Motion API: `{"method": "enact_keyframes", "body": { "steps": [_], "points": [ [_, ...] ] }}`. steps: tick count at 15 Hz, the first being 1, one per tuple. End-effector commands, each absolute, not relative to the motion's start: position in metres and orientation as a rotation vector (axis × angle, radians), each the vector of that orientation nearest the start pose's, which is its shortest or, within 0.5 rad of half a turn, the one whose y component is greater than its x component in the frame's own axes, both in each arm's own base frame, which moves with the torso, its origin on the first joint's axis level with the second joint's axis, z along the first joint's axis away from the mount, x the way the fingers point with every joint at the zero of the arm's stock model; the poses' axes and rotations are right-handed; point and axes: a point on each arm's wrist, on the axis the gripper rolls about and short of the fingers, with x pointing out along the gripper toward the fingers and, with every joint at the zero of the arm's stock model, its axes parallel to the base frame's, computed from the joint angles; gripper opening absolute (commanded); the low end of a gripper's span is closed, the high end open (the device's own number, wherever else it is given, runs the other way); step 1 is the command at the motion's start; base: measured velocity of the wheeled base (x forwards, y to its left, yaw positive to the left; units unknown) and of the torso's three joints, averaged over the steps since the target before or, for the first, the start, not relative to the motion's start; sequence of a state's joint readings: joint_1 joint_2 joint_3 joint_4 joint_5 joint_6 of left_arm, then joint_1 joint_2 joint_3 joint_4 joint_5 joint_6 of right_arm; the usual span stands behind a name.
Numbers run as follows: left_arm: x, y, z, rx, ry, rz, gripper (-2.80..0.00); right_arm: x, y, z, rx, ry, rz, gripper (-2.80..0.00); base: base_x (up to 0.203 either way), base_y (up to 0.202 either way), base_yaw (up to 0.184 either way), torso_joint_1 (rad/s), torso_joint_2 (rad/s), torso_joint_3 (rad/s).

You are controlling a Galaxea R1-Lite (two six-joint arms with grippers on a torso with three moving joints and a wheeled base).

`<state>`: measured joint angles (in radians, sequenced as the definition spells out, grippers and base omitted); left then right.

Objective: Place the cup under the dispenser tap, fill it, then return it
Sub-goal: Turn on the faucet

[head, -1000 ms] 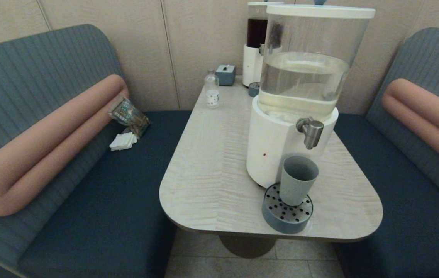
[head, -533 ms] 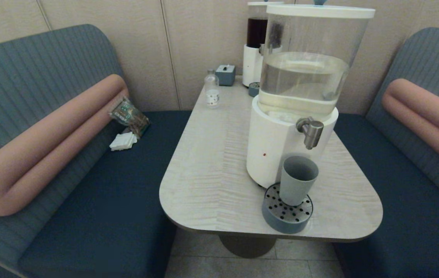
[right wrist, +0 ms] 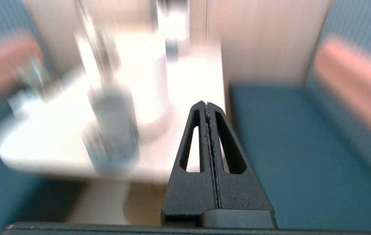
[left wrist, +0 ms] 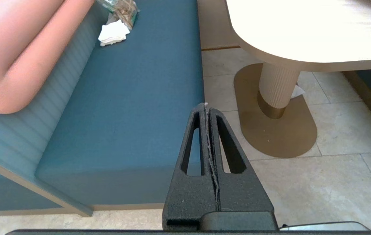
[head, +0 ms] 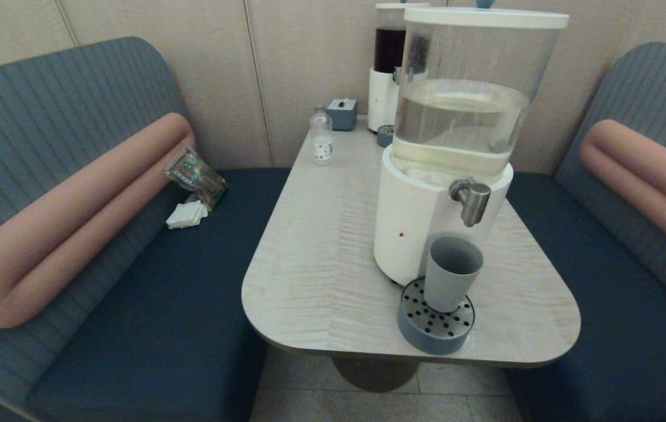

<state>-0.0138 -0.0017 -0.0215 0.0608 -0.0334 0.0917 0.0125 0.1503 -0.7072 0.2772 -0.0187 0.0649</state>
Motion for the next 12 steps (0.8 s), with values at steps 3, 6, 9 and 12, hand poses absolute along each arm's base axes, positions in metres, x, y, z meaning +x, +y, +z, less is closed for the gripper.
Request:
{"method": "enact_keyframes", "body": {
  "steps": [3, 6, 9, 12],
  "points": [
    [-0.025, 0.0, 0.075, 0.092, 0.036, -0.049, -2.8, -0.032, -0.003, 0.37, 0.056, -0.21, -0.011, -2.8, 0.0, 0.0, 0.0, 0.0, 0.0, 0.0],
    [-0.025, 0.0, 0.075, 0.092, 0.036, -0.048, -2.8, 0.058, 0.002, 0.41, 0.023, 0.007, -0.005, -2.8, 0.0, 0.0, 0.0, 0.0, 0.0, 0.0],
    [-0.025, 0.0, 0.075, 0.092, 0.036, -0.049, -2.8, 0.15, 0.008, 0.401, -0.004, 0.309, 0.014, -2.8, 0.0, 0.0, 0.0, 0.0, 0.0, 0.0],
    [-0.025, 0.0, 0.075, 0.092, 0.036, -0.049, -2.8, 0.186, 0.025, 0.385, -0.005, 0.573, 0.182, -2.8, 0.0, 0.0, 0.0, 0.0, 0.0, 0.0]
  ]
}}
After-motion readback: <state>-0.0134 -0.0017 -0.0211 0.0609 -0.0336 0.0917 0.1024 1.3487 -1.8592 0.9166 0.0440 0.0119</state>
